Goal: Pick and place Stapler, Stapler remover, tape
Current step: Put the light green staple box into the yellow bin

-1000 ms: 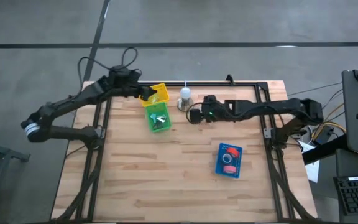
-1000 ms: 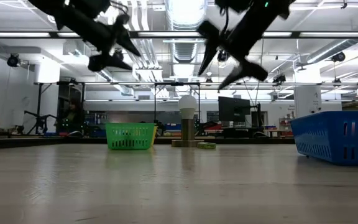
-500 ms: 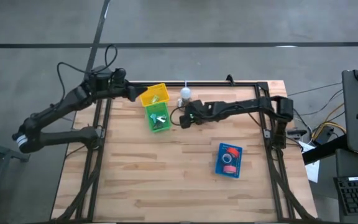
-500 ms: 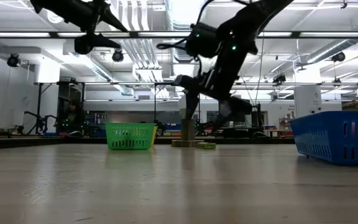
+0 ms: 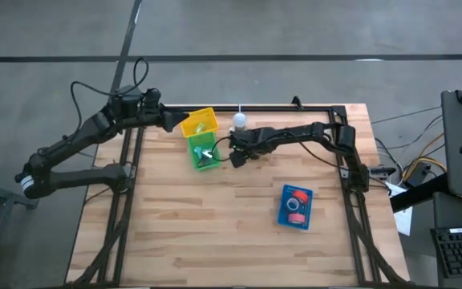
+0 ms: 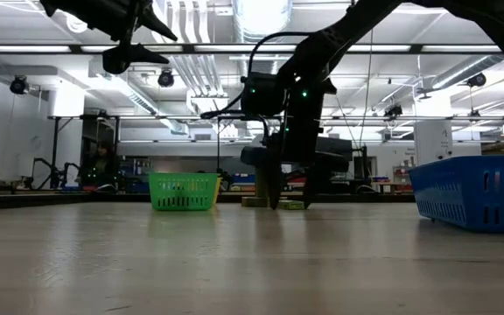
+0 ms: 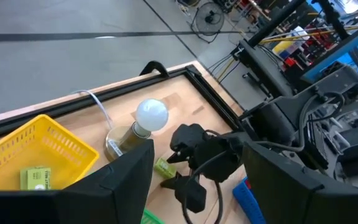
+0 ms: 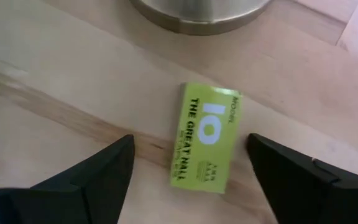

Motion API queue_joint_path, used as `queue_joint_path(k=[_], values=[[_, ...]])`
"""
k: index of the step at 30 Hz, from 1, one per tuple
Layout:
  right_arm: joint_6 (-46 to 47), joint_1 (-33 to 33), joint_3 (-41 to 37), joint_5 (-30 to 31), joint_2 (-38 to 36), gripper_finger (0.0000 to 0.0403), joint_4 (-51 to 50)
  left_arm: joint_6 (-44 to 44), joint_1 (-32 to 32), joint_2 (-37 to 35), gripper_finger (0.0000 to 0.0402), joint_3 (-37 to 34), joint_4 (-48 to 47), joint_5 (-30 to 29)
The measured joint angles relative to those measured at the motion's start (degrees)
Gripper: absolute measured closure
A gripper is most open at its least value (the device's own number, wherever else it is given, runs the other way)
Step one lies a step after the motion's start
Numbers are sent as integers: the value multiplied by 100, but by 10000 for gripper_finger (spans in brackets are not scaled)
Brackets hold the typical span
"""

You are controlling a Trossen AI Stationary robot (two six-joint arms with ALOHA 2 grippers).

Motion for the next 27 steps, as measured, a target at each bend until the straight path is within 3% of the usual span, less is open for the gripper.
queue_joint_path(k=[4,12,16,22,27], values=[[-244,41,84,-96,81,132,-64,60,-4,2,152,0,-70,7],[-686,48,222,-215,84,252,-44,96,-4,13,153,-2,-115,7],[-819,99,240,-573,18,302,-37,33,-4,28,154,-2,-116,35],[-1374,503,231,-755,-416,306,-39,-257,-7,27,154,-2,-114,411],[-1531,929,224,-811,-1159,274,260,22,-4,52,154,-4,-99,742]])
